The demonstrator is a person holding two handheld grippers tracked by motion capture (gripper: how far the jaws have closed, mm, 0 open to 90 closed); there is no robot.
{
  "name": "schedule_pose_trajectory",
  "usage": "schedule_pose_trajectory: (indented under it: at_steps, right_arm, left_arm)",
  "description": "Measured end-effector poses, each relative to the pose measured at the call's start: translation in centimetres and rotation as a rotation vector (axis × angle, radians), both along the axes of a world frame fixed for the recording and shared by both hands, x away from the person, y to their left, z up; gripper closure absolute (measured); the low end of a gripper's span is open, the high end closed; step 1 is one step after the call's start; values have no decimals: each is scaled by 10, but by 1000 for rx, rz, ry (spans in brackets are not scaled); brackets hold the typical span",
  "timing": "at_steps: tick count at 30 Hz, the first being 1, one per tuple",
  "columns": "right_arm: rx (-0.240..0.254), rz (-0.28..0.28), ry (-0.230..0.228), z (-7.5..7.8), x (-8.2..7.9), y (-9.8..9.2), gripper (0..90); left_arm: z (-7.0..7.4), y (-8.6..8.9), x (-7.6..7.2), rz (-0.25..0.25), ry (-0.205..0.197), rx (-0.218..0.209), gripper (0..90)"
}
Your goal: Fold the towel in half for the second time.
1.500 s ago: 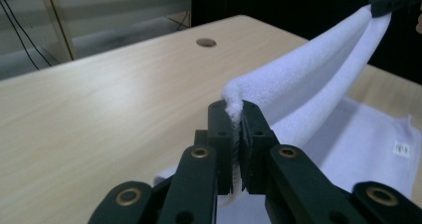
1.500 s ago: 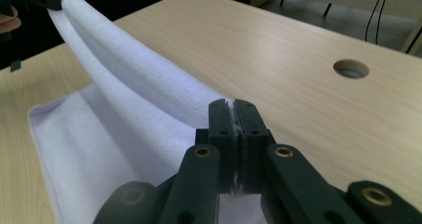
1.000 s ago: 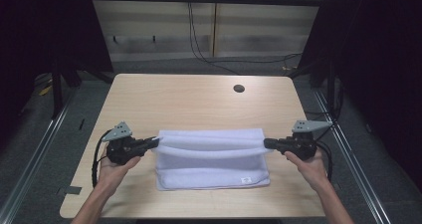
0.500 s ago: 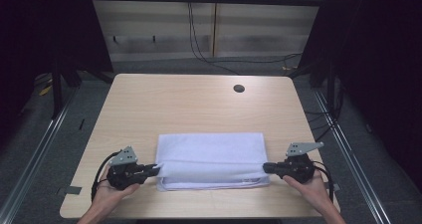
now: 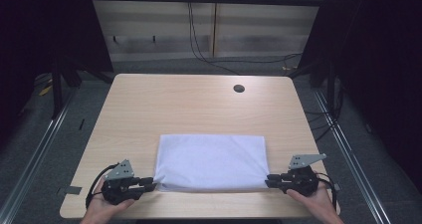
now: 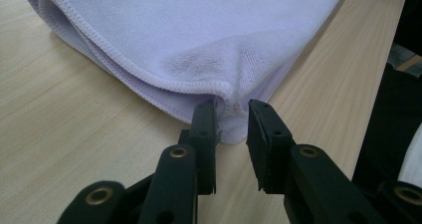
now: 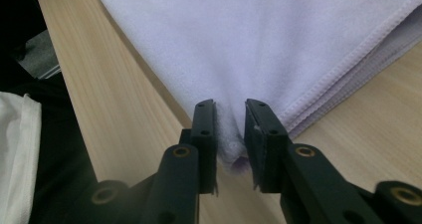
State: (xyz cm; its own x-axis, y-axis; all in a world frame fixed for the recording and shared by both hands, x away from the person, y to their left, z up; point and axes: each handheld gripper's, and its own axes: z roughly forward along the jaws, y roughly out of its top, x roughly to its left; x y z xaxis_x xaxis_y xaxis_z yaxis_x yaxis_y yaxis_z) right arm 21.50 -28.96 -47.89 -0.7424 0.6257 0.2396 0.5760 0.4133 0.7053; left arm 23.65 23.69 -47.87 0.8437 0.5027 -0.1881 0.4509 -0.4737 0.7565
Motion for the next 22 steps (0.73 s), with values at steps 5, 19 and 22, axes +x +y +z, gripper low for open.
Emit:
schedule_pose_trajectory:
  at_steps: [5,19,22]
  right_arm:
    - [24,-46,-10,3,-3,-3,626]
    - [108,-394,-167,17,13,-25,372]
    - [69,-405,-168,12,13,-23,354]
  left_arm:
    - [7,2,5,56,-6,-55,615]
    - [7,31,40,345,-15,-150,283]
    - [6,30,39,343,-20,-128,265]
